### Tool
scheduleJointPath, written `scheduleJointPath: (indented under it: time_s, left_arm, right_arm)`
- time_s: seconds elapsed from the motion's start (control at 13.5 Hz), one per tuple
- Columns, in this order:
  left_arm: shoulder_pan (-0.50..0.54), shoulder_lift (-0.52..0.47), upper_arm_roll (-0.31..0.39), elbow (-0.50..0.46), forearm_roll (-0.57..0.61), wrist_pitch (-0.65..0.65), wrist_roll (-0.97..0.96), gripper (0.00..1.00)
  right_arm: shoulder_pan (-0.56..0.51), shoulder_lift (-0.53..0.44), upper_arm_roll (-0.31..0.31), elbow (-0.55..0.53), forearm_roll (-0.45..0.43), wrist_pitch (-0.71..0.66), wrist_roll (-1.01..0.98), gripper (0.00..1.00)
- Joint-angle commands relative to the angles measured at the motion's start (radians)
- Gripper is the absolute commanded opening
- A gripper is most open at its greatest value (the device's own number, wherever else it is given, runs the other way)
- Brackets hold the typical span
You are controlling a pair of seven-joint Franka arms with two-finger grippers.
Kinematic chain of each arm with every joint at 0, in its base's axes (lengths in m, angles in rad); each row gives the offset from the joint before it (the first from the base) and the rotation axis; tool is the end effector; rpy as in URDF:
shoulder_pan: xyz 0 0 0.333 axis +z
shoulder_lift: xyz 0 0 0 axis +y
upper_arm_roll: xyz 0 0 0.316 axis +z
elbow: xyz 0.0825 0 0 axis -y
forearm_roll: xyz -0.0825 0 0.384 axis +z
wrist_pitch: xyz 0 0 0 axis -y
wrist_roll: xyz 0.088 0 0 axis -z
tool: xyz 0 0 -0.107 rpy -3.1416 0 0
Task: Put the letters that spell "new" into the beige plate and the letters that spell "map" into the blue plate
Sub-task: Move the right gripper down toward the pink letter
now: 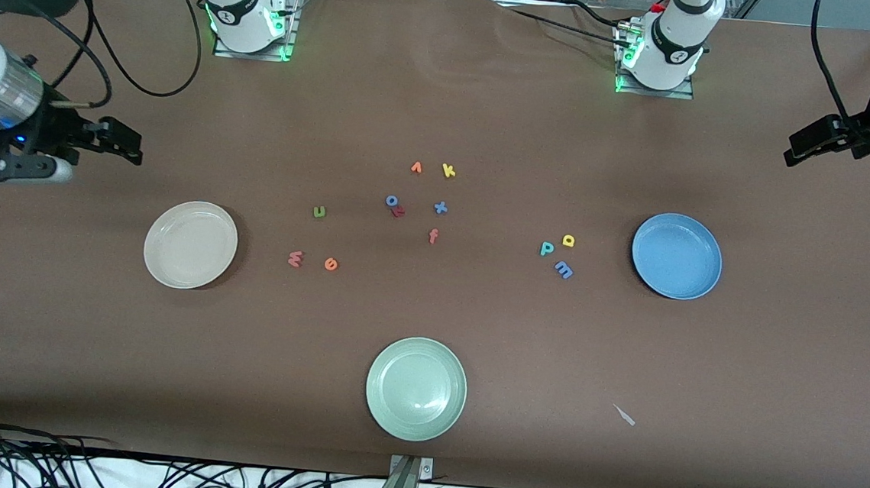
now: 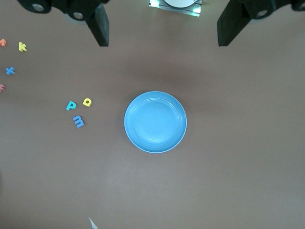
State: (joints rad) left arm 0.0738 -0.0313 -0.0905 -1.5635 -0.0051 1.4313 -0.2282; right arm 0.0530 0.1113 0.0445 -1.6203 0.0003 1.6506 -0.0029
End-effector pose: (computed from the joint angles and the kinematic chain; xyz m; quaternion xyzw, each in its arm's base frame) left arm 0.5298 -0.0103 0.6333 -0.9932 -0.1053 0.0503 0.0050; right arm 0.5857 0.0561 0.5441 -0.9979 -0.0501 0.0405 0.0007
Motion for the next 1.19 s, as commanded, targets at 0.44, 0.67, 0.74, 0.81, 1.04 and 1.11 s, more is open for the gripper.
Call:
scheduleJointPath:
  time_s: [0.44,0.67,0.74,0.81,1.04,1.11]
  left_arm:
    - [0.001,0.01,0.003,0.02,-0.003,-0.028,-0.006,1.0]
    - [0.007,0.01,0.003,0.023,-0.003,-0.032,-0.006,1.0]
    - [0.006,0.01,0.001,0.025,-0.003,-0.031,-0.006,1.0]
    - [0.0,0.01,0.0,0.025,-0.003,-0.031,-0.006,1.0]
    - [-0.008,0.01,-0.005,0.026,-0.025,-0.026,-0.006,1.0]
    - [-0.008,0.013,-0.005,0.023,-0.036,-0.025,-0.006,1.0]
  right_arm:
    - [0.155,0.27,0.001,0.027,0.02,0.208,0.1,1.0]
    - [0.198,0.332,0.001,0.017,0.018,0.268,0.227,1.0]
    - [0.205,0.346,0.0,0.001,0.018,0.305,0.239,1.0]
    - [0.211,0.35,0.0,-0.033,0.018,0.358,0.259,1.0]
    - [0.214,0.36,0.001,-0.157,0.018,0.542,0.308,1.0]
    - [0.214,0.364,0.001,-0.186,0.02,0.587,0.332,1.0]
